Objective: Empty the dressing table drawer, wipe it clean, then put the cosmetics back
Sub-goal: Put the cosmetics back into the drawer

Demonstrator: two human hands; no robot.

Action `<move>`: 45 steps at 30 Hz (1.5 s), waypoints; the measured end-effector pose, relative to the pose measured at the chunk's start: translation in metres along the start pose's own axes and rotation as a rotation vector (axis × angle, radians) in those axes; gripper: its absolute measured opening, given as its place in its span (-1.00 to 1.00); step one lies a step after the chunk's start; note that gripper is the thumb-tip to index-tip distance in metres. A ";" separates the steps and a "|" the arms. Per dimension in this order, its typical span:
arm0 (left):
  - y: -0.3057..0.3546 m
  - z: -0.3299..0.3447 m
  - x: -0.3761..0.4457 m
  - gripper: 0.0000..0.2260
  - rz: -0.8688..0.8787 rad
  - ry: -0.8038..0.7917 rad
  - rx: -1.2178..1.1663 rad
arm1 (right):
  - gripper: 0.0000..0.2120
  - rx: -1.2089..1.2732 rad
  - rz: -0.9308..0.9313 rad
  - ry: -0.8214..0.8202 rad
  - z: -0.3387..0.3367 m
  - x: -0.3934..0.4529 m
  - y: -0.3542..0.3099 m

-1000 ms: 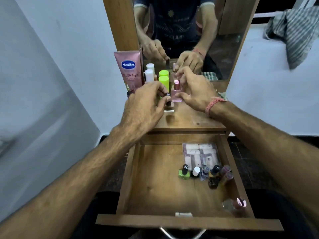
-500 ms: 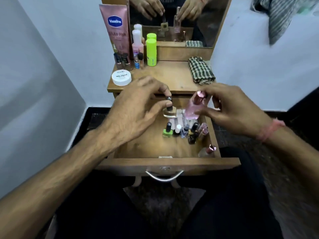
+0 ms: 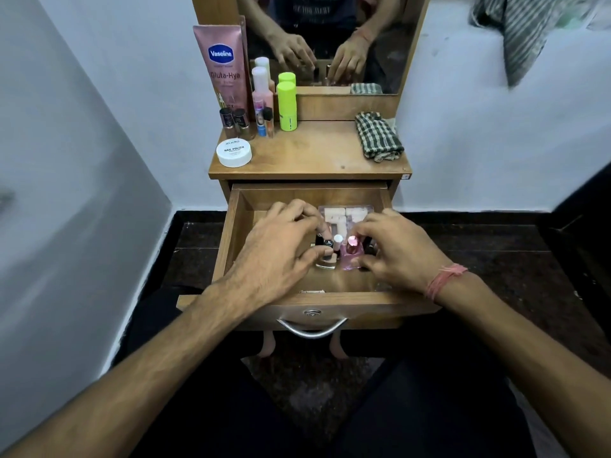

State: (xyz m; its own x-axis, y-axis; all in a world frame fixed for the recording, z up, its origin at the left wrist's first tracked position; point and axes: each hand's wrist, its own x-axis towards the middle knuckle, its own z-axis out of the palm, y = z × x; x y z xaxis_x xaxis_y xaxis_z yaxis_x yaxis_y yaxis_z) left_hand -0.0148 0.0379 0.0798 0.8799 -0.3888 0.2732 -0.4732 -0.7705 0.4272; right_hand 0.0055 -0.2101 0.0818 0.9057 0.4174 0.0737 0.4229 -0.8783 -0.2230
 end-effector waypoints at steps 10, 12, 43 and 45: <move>-0.002 0.018 0.010 -0.75 -0.019 -0.035 0.050 | -0.75 -0.152 0.028 -0.021 -0.002 0.003 -0.007; -0.003 0.020 0.011 -0.74 -0.023 -0.041 0.068 | -0.74 -0.176 0.031 -0.011 -0.003 0.004 -0.007; -0.040 -0.064 0.064 -0.86 -0.133 0.268 -0.015 | -0.74 0.122 -0.096 0.367 -0.050 0.064 -0.026; -0.059 -0.093 0.083 -0.89 -0.216 0.386 0.027 | -0.77 0.138 -0.101 0.402 -0.053 0.092 -0.033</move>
State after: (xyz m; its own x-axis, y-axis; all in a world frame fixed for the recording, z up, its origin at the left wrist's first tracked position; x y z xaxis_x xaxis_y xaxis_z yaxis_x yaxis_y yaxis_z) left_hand 0.0822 0.0978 0.1574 0.8750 -0.0044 0.4840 -0.2744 -0.8283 0.4885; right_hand 0.0766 -0.1545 0.1473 0.8105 0.3521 0.4681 0.5272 -0.7867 -0.3211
